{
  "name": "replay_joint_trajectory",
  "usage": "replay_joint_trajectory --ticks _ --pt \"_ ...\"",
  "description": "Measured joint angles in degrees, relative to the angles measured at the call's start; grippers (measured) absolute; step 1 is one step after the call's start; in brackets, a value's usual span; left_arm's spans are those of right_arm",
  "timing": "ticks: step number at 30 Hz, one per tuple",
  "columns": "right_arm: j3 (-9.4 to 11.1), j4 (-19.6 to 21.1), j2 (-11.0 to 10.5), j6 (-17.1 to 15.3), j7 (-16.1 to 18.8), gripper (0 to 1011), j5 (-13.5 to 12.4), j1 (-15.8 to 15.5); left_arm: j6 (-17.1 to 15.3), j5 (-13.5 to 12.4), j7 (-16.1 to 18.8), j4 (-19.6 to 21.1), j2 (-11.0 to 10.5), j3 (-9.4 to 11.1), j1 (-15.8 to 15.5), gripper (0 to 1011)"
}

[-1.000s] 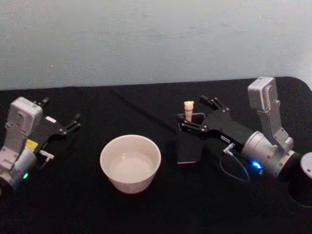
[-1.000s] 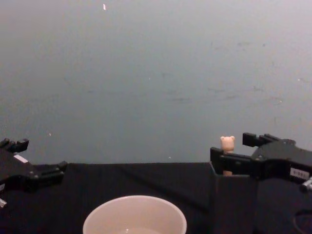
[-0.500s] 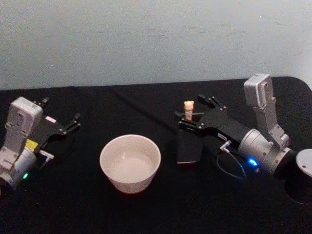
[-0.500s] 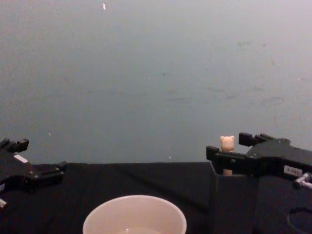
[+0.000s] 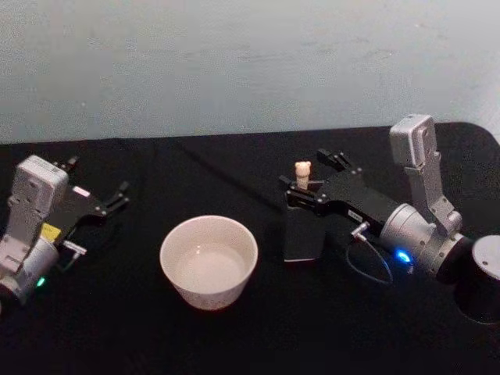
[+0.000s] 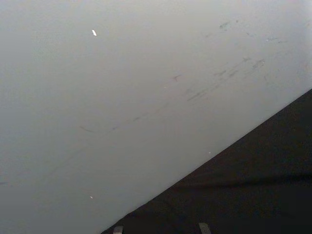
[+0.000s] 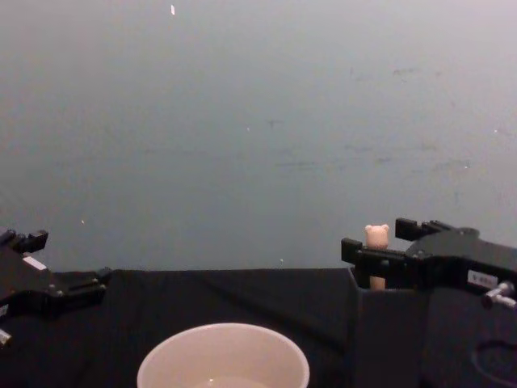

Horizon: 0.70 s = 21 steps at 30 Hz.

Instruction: Pick up the stirring spoon with one hand, stir inside the cup, then place it back in its original position.

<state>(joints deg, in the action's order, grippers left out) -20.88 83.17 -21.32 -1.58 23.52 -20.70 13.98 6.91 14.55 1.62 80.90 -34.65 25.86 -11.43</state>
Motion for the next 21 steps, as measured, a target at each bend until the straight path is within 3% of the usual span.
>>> replay_joint_trajectory --ticks 21 --pt "0.06 -0.20 0.05 -0.30 0.27 1002 -0.40 0.26 0.00 0.00 0.00 0.00 0.00 0.00 0.00 1001"
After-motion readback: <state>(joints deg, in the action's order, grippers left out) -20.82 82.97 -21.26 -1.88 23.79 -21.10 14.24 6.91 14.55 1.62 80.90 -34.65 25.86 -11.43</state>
